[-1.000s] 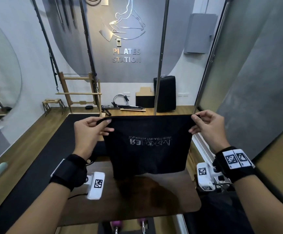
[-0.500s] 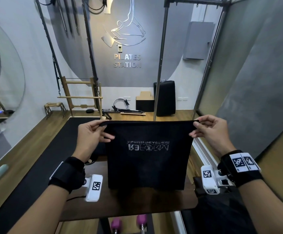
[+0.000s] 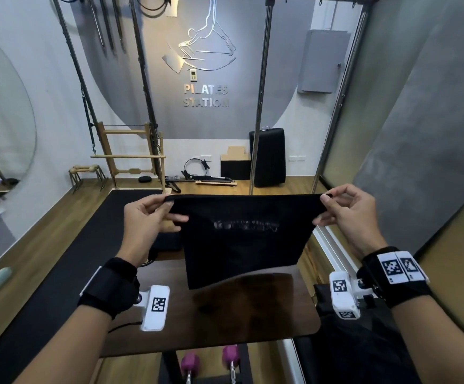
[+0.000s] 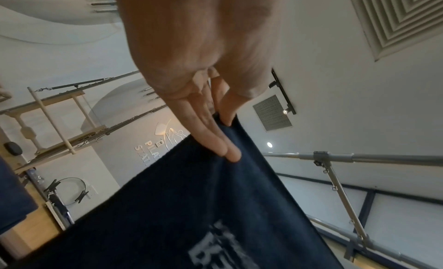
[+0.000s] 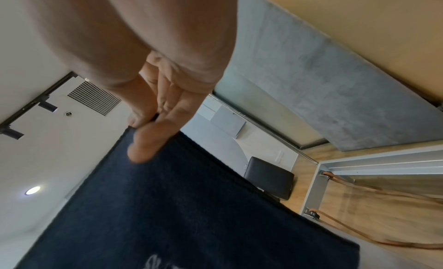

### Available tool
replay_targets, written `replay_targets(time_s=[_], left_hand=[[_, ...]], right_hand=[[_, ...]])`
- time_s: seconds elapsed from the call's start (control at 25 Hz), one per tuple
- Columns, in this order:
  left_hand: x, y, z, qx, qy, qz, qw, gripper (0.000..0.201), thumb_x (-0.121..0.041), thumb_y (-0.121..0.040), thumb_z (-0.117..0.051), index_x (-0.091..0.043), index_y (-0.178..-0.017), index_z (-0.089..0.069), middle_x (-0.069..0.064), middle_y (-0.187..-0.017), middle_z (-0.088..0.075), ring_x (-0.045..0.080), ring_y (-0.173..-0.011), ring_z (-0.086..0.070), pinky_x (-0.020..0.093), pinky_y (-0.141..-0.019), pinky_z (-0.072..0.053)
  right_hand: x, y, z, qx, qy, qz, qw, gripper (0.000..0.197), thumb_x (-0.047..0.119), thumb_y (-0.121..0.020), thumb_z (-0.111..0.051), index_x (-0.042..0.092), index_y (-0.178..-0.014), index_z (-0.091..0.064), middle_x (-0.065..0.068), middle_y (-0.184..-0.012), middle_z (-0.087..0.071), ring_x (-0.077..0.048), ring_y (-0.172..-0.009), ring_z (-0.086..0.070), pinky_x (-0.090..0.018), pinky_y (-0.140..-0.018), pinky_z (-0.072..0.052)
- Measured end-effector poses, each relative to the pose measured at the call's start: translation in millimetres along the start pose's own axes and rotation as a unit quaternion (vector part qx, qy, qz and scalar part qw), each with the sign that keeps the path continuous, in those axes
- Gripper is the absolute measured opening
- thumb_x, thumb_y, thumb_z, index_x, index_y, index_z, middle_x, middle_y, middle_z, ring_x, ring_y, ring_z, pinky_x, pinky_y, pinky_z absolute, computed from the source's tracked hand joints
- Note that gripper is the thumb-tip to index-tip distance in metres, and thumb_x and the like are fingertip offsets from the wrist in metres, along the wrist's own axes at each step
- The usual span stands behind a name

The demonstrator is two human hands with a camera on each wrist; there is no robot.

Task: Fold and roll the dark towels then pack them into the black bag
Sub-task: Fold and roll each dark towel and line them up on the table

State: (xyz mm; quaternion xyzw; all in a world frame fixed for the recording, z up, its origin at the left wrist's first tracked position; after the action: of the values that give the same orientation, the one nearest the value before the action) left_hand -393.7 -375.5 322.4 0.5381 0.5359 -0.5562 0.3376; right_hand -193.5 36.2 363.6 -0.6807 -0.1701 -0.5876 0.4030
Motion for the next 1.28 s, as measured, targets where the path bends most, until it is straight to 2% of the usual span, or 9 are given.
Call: replay_targets(time_s=[0.12, 0.32, 0.4, 0.52, 0.68, 0.92, 1.08, 1.2, 1.28], left_hand=[[6, 2, 11, -0.029, -0.046, 0.005, 0.998, 0.016, -0.010, -0.104, -0.063, 0.004, -0.107, -0.070, 0.024, -0.060, -0.067, 0.033, -0.050, -0.070, 0.029, -0.044, -0.056], [11, -2, 15, -0.050, -0.056, -0.006, 0.997, 0.017, -0.023, -0.103, -0.062, -0.015, -0.097, -0.075, 0.025, -0.065, -0.068, 0.033, -0.044, -0.067, 0.031, -0.039, -0.052], [20, -6, 13, -0.042, -0.056, 0.022, 0.997, 0.016, -0.024, -0.104, -0.063, -0.017, -0.097, -0.075, 0.026, -0.082, -0.073, 0.039, -0.052, -0.071, 0.034, -0.040, -0.056], [31, -11, 4, -0.013, -0.025, 0.047, 0.998, 0.017, -0.019, -0.108, -0.058, -0.008, -0.105, -0.071, 0.016, -0.119, -0.069, 0.040, -0.081, -0.079, 0.041, -0.053, -0.064], [24, -15, 0, 0.010, 0.034, -0.001, 0.999, 0.020, -0.007, -0.109, -0.054, -0.001, -0.118, -0.070, 0.020, -0.123, -0.073, 0.032, -0.110, -0.076, 0.040, -0.081, -0.066], [49, 10, 6, 0.012, 0.043, 0.022, 0.999, 0.021, -0.004, -0.109, -0.051, 0.007, -0.114, -0.068, 0.019, -0.123, -0.073, 0.031, -0.116, -0.073, 0.044, -0.088, -0.064], [102, 60, 19, 0.001, -0.055, 0.076, 0.996, 0.022, -0.007, -0.109, -0.049, 0.005, -0.101, -0.066, 0.011, -0.096, -0.077, 0.019, -0.089, -0.077, 0.032, -0.069, -0.065], [145, 96, 32, -0.014, -0.157, 0.107, 0.982, 0.027, -0.013, -0.109, -0.049, -0.004, -0.087, -0.060, 0.004, -0.053, -0.057, 0.020, -0.046, -0.056, 0.030, -0.047, -0.046], [168, 109, 39, -0.025, -0.187, 0.119, 0.975, 0.028, -0.015, -0.108, -0.051, -0.008, -0.083, -0.061, 0.000, -0.051, -0.047, 0.017, -0.044, -0.044, 0.026, -0.043, -0.035]], right_hand=[[1, 5, 9, -0.023, 0.040, 0.006, 0.999, 0.013, 0.013, -0.093, -0.077, 0.007, -0.086, -0.067, -0.017, -0.051, -0.060, -0.030, -0.035, -0.057, -0.025, -0.035, -0.041], [-5, 2, 8, -0.036, 0.034, -0.012, 0.999, 0.016, 0.016, -0.092, -0.079, 0.007, -0.084, -0.068, -0.011, -0.048, -0.058, -0.027, -0.032, -0.055, -0.022, -0.033, -0.039], [-13, 1, 0, -0.025, 0.020, -0.035, 0.999, 0.014, 0.012, -0.094, -0.076, 0.004, -0.089, -0.066, -0.015, -0.058, -0.063, -0.032, -0.043, -0.066, -0.027, -0.039, -0.050], [-24, 0, -17, -0.002, -0.022, -0.065, 0.998, 0.009, 0.001, -0.099, -0.066, 0.001, -0.091, -0.062, -0.018, -0.078, -0.065, -0.038, -0.070, -0.076, -0.033, -0.064, -0.065], [-20, -3, -29, -0.004, -0.048, -0.034, 0.998, 0.011, -0.003, -0.102, -0.058, 0.003, -0.092, -0.059, -0.030, -0.100, -0.068, -0.039, -0.090, -0.077, -0.035, -0.083, -0.065], [-43, 36, -15, -0.033, -0.074, -0.038, 0.996, 0.004, -0.002, -0.101, -0.060, -0.002, -0.097, -0.059, -0.026, -0.105, -0.073, -0.036, -0.095, -0.077, -0.038, -0.089, -0.063], [-104, 98, 1, -0.053, -0.035, -0.125, 0.990, 0.007, 0.000, -0.100, -0.062, 0.003, -0.094, -0.061, -0.012, -0.090, -0.077, -0.024, -0.081, -0.077, -0.031, -0.074, -0.064], [-151, 133, 13, -0.042, 0.035, -0.194, 0.980, 0.010, 0.004, -0.100, -0.065, -0.002, -0.094, -0.060, -0.019, -0.070, -0.070, -0.026, -0.052, -0.065, -0.030, -0.048, -0.054], [-172, 142, 19, -0.036, 0.082, -0.208, 0.974, 0.014, 0.008, -0.100, -0.067, -0.003, -0.095, -0.060, -0.015, -0.054, -0.061, -0.024, -0.039, -0.053, -0.027, -0.037, -0.042]])
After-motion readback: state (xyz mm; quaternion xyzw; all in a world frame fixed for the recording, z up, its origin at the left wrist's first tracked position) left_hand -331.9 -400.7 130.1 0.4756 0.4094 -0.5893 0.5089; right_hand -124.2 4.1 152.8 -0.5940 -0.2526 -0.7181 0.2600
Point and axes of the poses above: each hand's wrist, its own y-axis away from the middle knuckle, its own z-axis out of the back of the hand, x = y × z, the point moved 10 cm from there along -y, towards the middle knuckle
